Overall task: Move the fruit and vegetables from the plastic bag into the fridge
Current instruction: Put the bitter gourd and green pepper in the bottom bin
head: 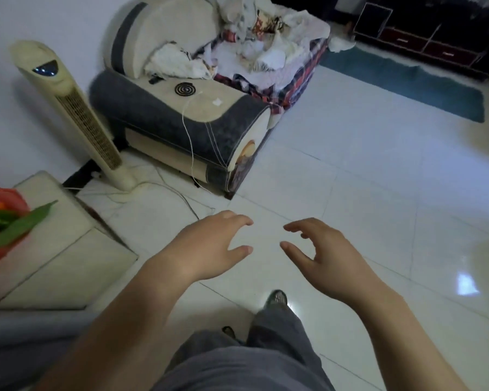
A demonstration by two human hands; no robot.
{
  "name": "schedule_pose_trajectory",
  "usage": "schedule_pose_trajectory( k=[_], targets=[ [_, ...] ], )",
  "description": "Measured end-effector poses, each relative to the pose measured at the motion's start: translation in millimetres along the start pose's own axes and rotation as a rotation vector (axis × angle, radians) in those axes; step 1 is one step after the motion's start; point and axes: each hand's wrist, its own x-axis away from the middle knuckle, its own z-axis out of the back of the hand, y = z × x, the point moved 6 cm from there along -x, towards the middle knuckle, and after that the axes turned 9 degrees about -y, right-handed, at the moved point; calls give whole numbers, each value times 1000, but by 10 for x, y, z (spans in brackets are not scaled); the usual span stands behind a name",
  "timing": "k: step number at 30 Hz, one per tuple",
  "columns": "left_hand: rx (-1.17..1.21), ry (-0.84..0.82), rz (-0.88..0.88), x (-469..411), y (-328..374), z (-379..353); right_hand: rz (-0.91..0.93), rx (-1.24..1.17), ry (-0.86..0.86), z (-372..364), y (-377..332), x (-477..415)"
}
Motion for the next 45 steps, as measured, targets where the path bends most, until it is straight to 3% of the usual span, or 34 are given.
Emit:
schedule_pose_trajectory(
  k=[9, 17, 25, 37, 45],
  targets=[
    [275, 157, 535, -174, -1329, 585, 518, 177, -368, 153, -812, -2225],
    [553, 502, 909, 14, -1896, 1203, 858, 284, -584, 35, -1732, -3390],
    [682, 623, 1043, 263, -2680, 1413, 1038, 337, -741, -532, -2721, -3993],
    [658, 649, 1106, 933, -4950, 1947, 1124, 429, -774, -1647, -4618, -4981],
    [824, 766, 1235, 1502, -5514, 1438, 1256, 469, -934, -2659, -5404, -5026]
  ],
)
